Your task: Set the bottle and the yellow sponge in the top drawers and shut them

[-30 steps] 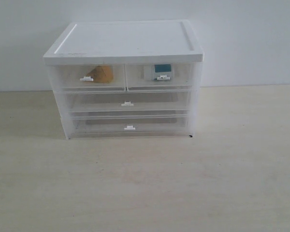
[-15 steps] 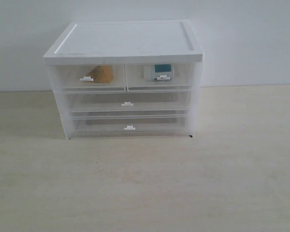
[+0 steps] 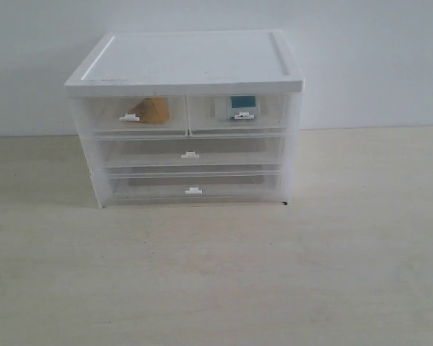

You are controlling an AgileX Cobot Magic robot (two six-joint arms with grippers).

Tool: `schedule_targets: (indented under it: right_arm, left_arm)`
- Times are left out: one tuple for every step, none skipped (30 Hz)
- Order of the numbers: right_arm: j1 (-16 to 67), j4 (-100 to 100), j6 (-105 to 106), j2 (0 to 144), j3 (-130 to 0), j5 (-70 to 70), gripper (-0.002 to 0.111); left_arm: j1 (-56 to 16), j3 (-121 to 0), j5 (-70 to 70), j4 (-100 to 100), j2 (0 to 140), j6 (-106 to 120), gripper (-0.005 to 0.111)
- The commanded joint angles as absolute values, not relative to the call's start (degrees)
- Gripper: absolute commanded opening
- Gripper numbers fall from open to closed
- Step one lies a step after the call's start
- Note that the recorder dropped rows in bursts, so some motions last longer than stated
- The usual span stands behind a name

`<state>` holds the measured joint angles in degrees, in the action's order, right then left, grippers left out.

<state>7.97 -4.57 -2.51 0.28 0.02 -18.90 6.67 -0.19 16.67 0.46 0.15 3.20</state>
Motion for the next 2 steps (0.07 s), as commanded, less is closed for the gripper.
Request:
schedule_targets:
  right_arm:
    - [7.97, -4.79, -2.60, 0.00, 0.00, -18.59, 0.000]
    - [7.97, -4.79, -2.60, 0.00, 0.00, -18.59, 0.000]
  left_arm:
    - [6.82, 0.00, 16.71, 0.50, 0.00, 3.48, 0.004]
    - [6.82, 0.00, 16.71, 0.50, 0.00, 3.48, 0.004]
